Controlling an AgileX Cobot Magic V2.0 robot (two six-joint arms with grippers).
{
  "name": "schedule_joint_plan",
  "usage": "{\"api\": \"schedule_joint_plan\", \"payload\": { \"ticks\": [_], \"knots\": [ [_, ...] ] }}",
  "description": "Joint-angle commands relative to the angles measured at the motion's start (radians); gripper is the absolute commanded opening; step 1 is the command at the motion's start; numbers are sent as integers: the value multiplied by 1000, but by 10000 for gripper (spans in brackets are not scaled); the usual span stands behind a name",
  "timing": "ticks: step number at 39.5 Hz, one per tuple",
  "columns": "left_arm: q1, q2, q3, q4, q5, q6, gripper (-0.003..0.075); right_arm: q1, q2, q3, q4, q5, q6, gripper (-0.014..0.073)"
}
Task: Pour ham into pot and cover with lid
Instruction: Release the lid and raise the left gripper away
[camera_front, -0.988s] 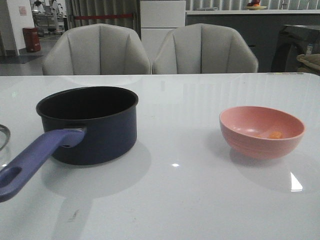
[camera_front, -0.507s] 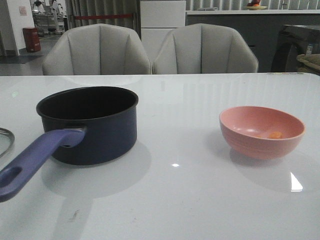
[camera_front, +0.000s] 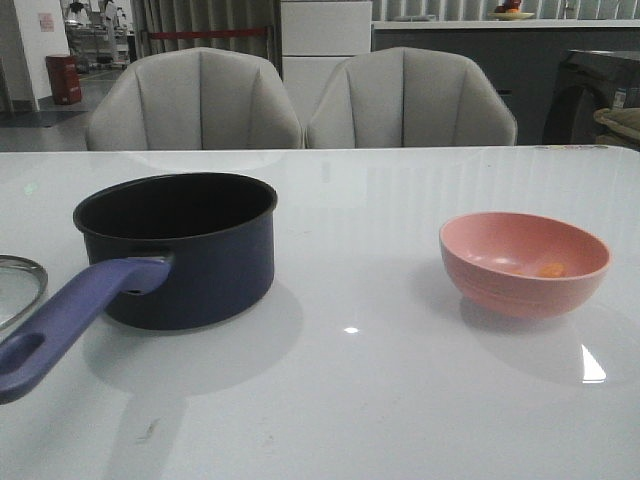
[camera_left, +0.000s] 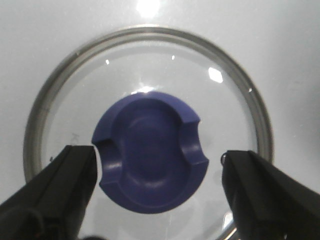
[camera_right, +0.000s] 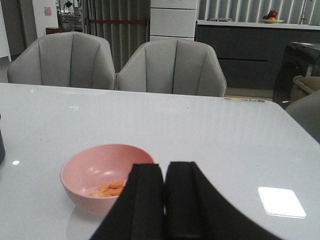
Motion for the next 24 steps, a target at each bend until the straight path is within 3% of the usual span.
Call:
{"api": "schedule_joint_plan", "payload": {
  "ticks": [1, 12, 24],
  "knots": [
    [-5, -107, -22, -11, -26, 1, 545, -5, -19, 8, -12, -82, -1, 145],
    [-54, -286, 3, -11, 24, 3, 545, -5, -19, 8, -12, -82, -1, 145],
    [-196, -624, 168, -11, 6, 3, 538, -5, -19, 8, -12, -82, -1, 145]
  ]
}}
